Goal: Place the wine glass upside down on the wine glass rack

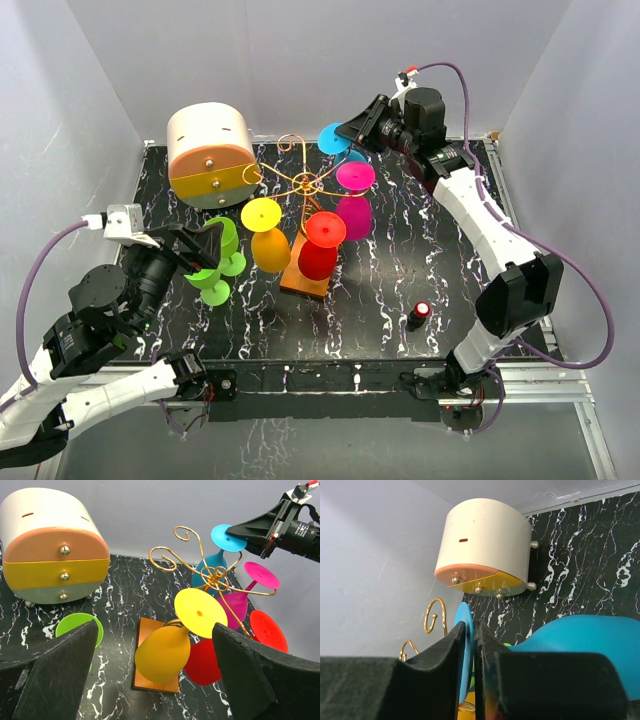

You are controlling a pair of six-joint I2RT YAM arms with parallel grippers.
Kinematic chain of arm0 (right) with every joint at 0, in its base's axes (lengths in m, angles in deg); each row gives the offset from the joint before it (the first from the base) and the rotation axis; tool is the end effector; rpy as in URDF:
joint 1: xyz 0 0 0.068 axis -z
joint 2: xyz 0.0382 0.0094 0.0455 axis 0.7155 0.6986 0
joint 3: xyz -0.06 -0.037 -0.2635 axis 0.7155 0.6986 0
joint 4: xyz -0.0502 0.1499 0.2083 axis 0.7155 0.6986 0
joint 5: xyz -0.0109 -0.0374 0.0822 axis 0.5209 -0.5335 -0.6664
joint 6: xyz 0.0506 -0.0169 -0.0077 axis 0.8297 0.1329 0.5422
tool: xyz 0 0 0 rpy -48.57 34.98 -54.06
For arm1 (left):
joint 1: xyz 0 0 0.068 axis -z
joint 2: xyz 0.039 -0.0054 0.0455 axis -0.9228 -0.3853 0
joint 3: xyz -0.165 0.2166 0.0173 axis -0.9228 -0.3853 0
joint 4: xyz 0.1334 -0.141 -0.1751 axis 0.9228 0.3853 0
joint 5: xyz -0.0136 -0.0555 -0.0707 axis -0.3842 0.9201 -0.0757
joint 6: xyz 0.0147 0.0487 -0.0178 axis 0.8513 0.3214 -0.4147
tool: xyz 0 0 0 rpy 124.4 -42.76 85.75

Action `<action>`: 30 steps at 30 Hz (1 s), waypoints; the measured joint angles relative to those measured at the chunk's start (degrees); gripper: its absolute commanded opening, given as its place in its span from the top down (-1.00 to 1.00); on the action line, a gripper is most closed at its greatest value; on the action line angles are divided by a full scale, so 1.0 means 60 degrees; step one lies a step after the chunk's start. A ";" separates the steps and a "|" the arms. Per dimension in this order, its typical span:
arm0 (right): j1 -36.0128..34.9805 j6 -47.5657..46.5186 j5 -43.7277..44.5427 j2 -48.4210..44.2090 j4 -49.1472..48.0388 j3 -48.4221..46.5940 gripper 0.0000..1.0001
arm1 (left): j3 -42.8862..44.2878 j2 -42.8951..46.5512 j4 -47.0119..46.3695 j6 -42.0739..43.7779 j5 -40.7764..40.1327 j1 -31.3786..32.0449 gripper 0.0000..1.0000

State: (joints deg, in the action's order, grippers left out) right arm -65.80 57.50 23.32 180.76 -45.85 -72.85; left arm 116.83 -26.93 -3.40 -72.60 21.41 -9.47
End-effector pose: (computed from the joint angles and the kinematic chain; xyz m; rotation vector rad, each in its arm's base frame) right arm 0.3575 0.1439 0.4224 0.2075 1.9448 1.1341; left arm 0.0565 -0.0437 0.4427 -0.1475 1.4913 -0.5438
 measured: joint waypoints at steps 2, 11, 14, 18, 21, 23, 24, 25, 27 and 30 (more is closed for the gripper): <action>0.0000 -0.0033 -0.0022 0.0036 0.0000 -0.0015 0.70 | 0.0000 0.0000 0.0007 -0.0004 -0.0004 0.0000 -0.93; 0.0000 -0.0229 -0.0233 0.0346 -0.0004 -0.0124 0.22 | -0.0007 0.0011 0.0120 -0.0102 -0.0069 0.0000 -0.95; 0.0000 -0.0291 -0.0222 0.0357 -0.0004 -0.0124 -0.09 | -0.0073 0.0011 0.0211 -0.0109 -0.0102 0.0000 -0.97; 0.0000 -0.0386 -0.0029 0.0353 -0.0004 -0.0124 -0.28 | -0.0197 -0.0029 0.0324 -0.0127 -0.0098 0.0000 -0.98; 0.0011 -0.0444 0.0106 0.0310 -0.0007 -0.0124 -0.36 | -0.0317 -0.0160 0.0353 -0.0120 -0.0106 0.0000 -0.97; 0.0033 -0.0477 0.0142 0.0233 -0.0007 -0.0124 -0.39 | -0.0466 -0.0313 0.0346 -0.0142 -0.0178 0.0000 -0.97; 0.0044 -0.0484 0.0157 0.0200 -0.0007 -0.0124 -0.40 | -0.0576 -0.0397 0.0353 -0.0160 -0.0255 0.0000 -0.97; 0.0058 -0.0492 0.0182 0.0153 -0.0007 -0.0117 -0.40 | -0.0678 -0.0474 0.0361 -0.0197 -0.0328 0.0000 -0.97; 0.0109 -0.0492 0.0302 -0.0051 -0.0029 -0.0026 -0.41 | -0.0911 -0.0703 0.0499 -0.0368 -0.0528 0.0000 -0.97; 0.0229 -0.0459 0.0557 -0.0514 -0.0029 0.0219 -0.42 | -0.1053 -0.1005 0.0769 -0.0637 -0.0736 0.0000 -0.81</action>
State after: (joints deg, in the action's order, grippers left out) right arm -64.43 54.75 26.66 177.68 -46.03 -71.54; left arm 110.51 -32.97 1.21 -76.43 17.00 -9.47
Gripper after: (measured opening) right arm 0.706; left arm 0.983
